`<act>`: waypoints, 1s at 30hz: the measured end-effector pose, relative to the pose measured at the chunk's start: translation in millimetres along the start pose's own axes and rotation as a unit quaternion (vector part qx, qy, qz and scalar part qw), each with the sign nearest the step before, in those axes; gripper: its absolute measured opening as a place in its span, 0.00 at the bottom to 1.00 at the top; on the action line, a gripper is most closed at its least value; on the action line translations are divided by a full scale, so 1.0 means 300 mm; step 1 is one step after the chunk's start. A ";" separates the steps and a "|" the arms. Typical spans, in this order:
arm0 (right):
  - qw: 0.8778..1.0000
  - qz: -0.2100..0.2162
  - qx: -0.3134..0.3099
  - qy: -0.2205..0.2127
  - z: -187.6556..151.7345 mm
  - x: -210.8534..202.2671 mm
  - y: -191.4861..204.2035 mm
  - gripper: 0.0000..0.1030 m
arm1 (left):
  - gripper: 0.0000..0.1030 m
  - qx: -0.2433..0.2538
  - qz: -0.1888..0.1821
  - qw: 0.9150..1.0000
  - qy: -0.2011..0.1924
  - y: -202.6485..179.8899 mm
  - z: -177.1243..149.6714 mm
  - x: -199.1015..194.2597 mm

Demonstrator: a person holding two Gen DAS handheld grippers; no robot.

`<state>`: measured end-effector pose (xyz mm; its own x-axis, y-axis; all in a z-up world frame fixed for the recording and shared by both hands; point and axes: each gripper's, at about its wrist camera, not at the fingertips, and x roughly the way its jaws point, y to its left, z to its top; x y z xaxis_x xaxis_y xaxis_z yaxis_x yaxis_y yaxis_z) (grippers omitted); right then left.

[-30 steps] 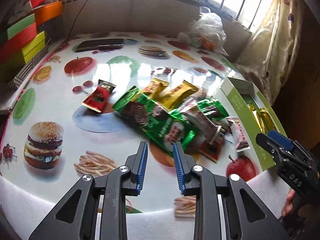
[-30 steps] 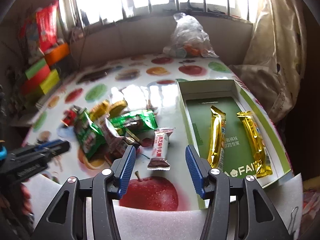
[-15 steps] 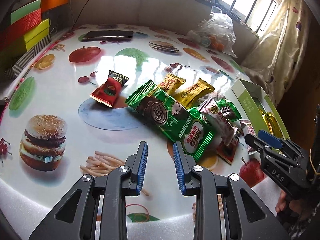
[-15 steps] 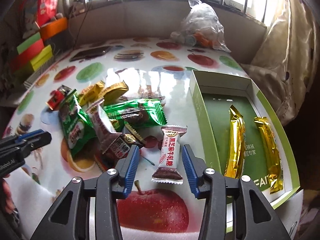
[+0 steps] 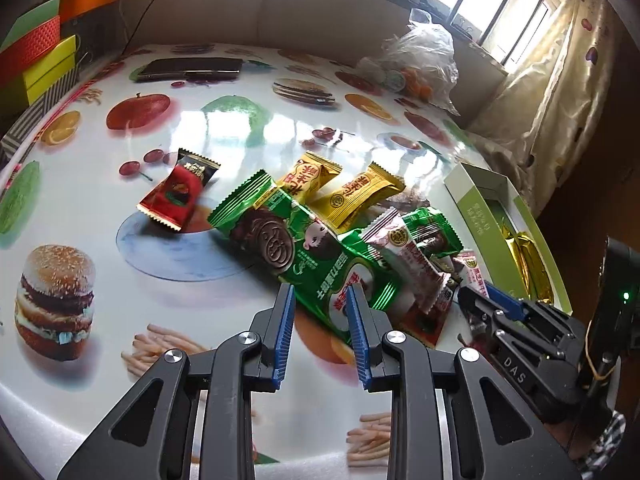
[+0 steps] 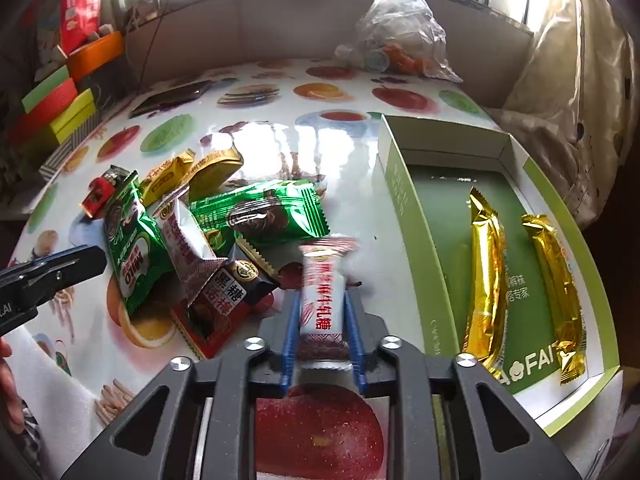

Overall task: Organize snacks
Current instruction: 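Grasp a white candy with the right gripper while the left grasps another white candy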

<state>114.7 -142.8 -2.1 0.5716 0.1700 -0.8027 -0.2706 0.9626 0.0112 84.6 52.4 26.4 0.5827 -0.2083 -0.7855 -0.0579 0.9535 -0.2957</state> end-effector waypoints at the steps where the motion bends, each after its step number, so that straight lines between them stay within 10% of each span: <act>1: 1.000 0.001 0.000 -0.001 -0.001 -0.001 -0.001 0.20 | 0.27 0.001 -0.001 1.000 0.001 -0.006 0.002 0.002; 30: 0.996 0.052 0.050 -0.047 -0.048 -0.123 -0.066 0.18 | 0.27 0.008 -0.007 1.000 0.017 -0.203 0.074 0.114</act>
<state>87.9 -171.2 18.6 0.6153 0.2837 -0.7355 -0.2561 0.9543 0.1538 126.1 -7.9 29.5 0.5547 -0.2281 -0.8002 -0.0372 0.9539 -0.2978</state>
